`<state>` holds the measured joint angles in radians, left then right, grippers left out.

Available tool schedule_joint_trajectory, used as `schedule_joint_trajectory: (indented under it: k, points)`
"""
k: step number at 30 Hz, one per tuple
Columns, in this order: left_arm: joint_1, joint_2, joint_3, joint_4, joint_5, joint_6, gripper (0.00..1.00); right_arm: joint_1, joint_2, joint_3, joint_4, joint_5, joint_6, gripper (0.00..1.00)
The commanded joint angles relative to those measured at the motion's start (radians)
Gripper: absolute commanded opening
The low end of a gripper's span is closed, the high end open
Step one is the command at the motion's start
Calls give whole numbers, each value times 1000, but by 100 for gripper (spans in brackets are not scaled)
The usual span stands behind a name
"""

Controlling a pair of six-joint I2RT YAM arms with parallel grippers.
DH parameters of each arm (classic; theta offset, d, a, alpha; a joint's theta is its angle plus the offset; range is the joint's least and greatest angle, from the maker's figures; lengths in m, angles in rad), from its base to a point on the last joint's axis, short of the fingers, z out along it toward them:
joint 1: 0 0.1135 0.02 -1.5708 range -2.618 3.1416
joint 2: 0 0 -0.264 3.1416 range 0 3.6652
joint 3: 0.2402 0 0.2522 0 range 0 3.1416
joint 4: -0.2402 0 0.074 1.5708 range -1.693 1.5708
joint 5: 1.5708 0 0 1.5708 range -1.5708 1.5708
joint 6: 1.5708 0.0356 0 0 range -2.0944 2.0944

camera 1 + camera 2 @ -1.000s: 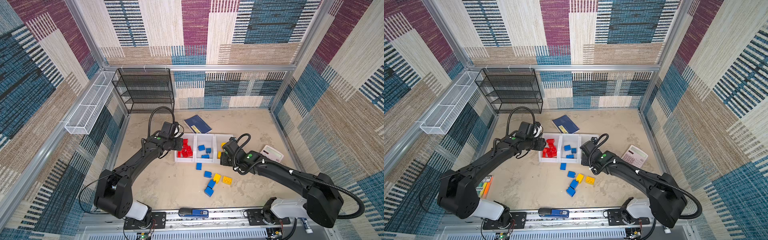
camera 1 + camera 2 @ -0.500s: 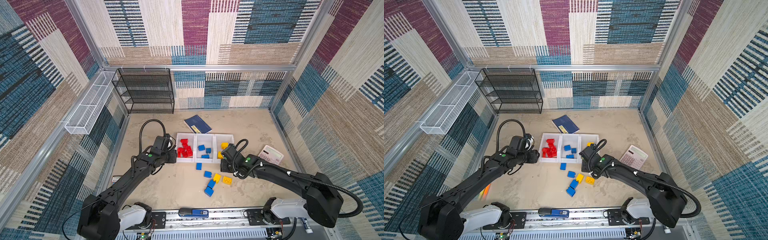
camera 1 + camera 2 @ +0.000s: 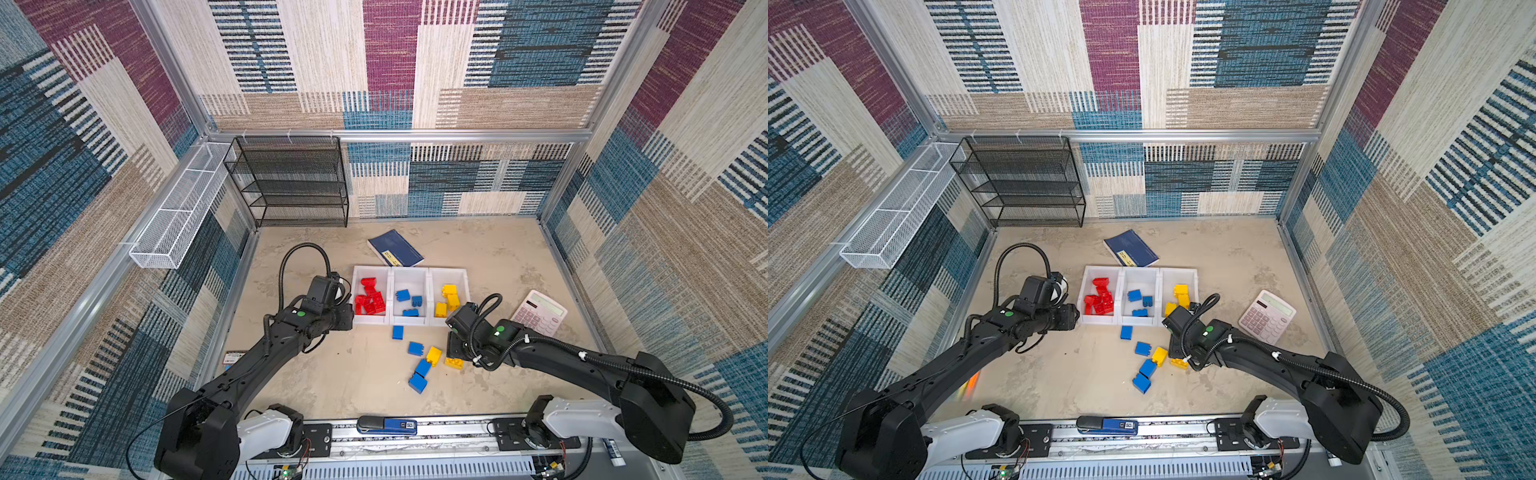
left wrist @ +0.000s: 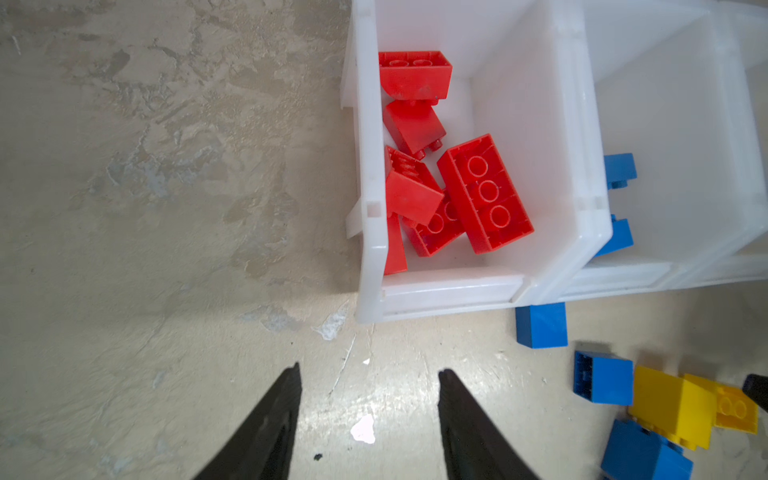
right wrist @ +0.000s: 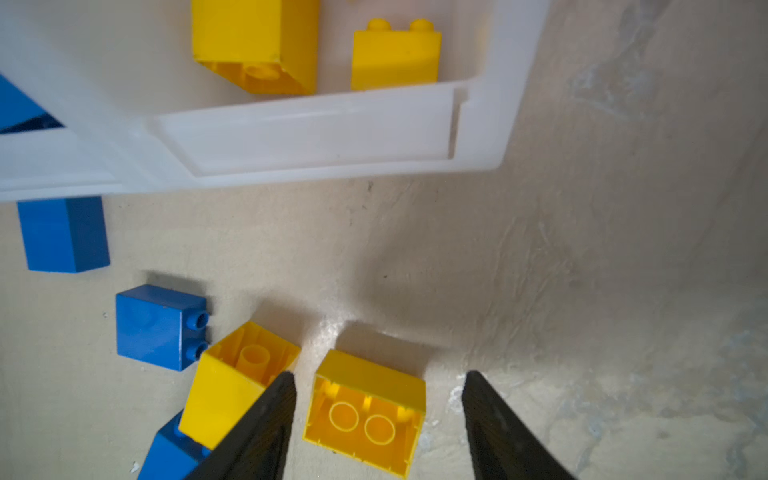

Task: Sort the legos into containers by color
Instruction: 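Close the right gripper on a yellow brick in front of the bin, then carry the yellow brick into the far compartment and release it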

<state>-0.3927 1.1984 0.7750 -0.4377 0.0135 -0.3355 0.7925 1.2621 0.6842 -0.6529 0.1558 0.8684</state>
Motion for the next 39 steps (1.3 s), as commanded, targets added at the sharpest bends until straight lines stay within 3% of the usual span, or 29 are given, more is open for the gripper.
schedule_joint_trajectory:
  k: [1, 10, 18, 22, 28, 32, 39]
  points:
    - [2, 0, -7, 26, 17, -14, 56, 4, 6, -12, 17, -25, 30, 68]
    - [3, 6, -9, 25, 25, -14, 56, 23, 100, 9, 65, -50, 26, 67]
    - [2, 5, -10, 23, 23, -14, 56, 24, 87, 6, 37, -31, 26, 49]
    - [2, 5, -9, 23, 25, -14, 56, 21, 55, 28, 17, -7, 14, 48]
    - [1, 0, -8, 15, 33, -21, 57, -108, 55, 191, 6, 57, -176, 48]
    - [0, -13, -18, 11, 55, -45, 56, -195, 143, 322, 53, 81, -311, 48]
    - [0, -45, -48, 11, 87, -76, 56, -274, 282, 402, 144, 16, -396, 51]
